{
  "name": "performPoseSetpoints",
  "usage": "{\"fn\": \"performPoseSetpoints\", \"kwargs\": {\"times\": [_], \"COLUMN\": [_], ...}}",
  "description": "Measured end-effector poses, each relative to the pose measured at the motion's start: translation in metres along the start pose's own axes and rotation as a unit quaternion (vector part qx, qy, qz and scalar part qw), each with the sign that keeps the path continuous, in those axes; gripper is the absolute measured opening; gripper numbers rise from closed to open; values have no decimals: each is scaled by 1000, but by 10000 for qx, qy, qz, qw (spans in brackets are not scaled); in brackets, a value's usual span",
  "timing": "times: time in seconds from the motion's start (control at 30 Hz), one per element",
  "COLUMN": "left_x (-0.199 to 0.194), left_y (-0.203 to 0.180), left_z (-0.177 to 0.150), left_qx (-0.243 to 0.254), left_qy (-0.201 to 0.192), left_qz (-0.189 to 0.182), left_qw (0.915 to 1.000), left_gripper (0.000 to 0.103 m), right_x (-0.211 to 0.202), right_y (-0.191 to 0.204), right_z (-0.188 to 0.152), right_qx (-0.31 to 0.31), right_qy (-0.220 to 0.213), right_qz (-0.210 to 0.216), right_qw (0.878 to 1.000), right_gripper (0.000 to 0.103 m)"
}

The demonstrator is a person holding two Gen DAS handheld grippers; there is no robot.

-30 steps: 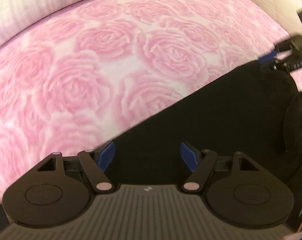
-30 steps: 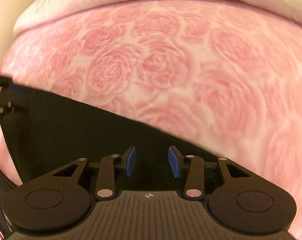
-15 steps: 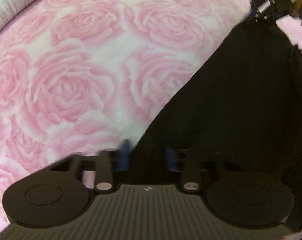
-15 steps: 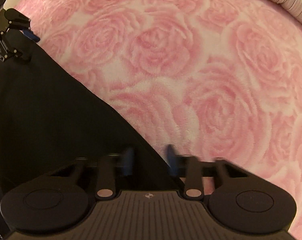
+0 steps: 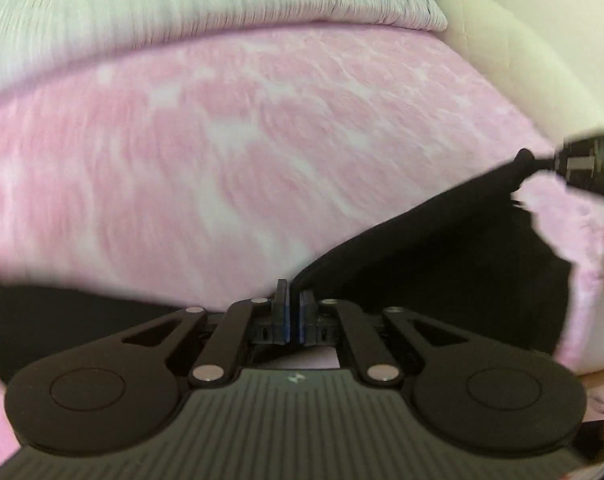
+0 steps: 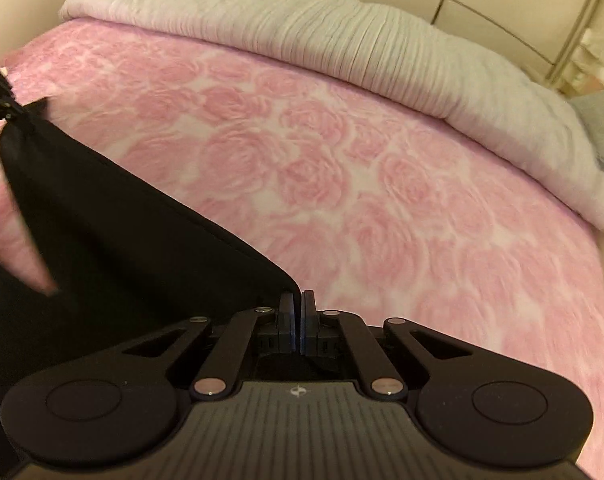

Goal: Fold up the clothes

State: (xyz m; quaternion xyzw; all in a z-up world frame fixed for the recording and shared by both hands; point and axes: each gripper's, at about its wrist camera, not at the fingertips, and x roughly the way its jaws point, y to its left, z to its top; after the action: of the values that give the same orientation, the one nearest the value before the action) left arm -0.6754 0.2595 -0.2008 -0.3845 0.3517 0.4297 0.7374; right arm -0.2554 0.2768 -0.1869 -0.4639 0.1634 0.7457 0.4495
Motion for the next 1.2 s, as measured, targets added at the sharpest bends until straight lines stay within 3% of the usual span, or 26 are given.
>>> {"fn": "performPoseSetpoints", "kwargs": {"times": [0.1, 0.2, 0.23, 0.27, 0.33, 0.4, 0.47, 0.53, 0.6, 0.63, 0.7, 0.77, 0.87, 0.93, 1.0, 1.03, 1.17, 1.2], "left_x": [-2, 15, 21, 24, 21, 14, 6, -1, -4, -3, 4, 11, 21, 28, 35, 36, 35, 35], "left_y": [-16, -30, -33, -37, -42, -42, -39, -35, -31, -30, -28, -25, -21, -19, -16, -16, -13, -13], "left_z": [-56, -109, -121, -129, -135, -140, -148, -157, -165, -167, -168, -168, -169, -170, -171, -172, -177, -178], "left_qx": [-573, -1145, -1319, -1466, -1734, -2147, -2643, -3207, -3750, -3893, -4026, -4156, -4348, -4473, -4596, -4614, -4576, -4552], "left_qy": [528, 1035, 1143, 1163, 1002, 795, 560, 309, 69, 10, -43, -96, -175, -227, -280, -307, -387, -394], "left_qz": [-109, -46, -10, 12, 42, -38, -115, -95, 1, 61, 226, 391, 638, 803, 967, 1019, 998, 959], "left_qw": [9969, 9880, 9847, 9823, 9797, 9734, 9627, 9466, 9270, 9211, 9151, 9086, 8981, 8905, 8824, 8808, 8827, 8844], "left_gripper": [2, 5, 5, 6, 11, 33, 35, 37, 39, 39, 43, 44, 44, 38, 15, 10, 8, 9], "right_x": [-32, -26, -19, -13, -4, -8, -16, -23, -28, -30, -34, -34, -32, -27, -25, -24, -13, -12], "right_y": [39, 69, 78, 81, 84, 70, 44, 16, -12, -24, -44, -60, -75, -85, -90, -90, -94, -95], "right_z": [-42, -89, -104, -113, -129, -135, -141, -154, -171, -183, -207, -227, -247, -256, -264, -268, -272, -270], "right_qx": [106, 422, 505, 644, 953, 1683, 2710, 3730, 4746, 5216, 6038, 6617, 7080, 7209, 7243, 7249, 7197, 7135], "right_qy": [293, 1093, 1397, 1592, 1923, 1802, 1441, 1120, 806, 651, 361, 123, -198, -327, -374, -394, -453, -508], "right_qz": [-43, 166, 147, 121, 75, 186, 301, 337, 368, 380, 392, 397, 420, 439, 446, 441, 613, 631], "right_qw": [9995, 9930, 9888, 9851, 9767, 9690, 9513, 9204, 8758, 8498, 7954, 7486, 7047, 6909, 6870, 6863, 6901, 6959], "right_gripper": [0, 1, 12, 21, 22, 36, 55, 56, 56, 56, 57, 57, 57, 56, 51, 50, 43, 43]}}
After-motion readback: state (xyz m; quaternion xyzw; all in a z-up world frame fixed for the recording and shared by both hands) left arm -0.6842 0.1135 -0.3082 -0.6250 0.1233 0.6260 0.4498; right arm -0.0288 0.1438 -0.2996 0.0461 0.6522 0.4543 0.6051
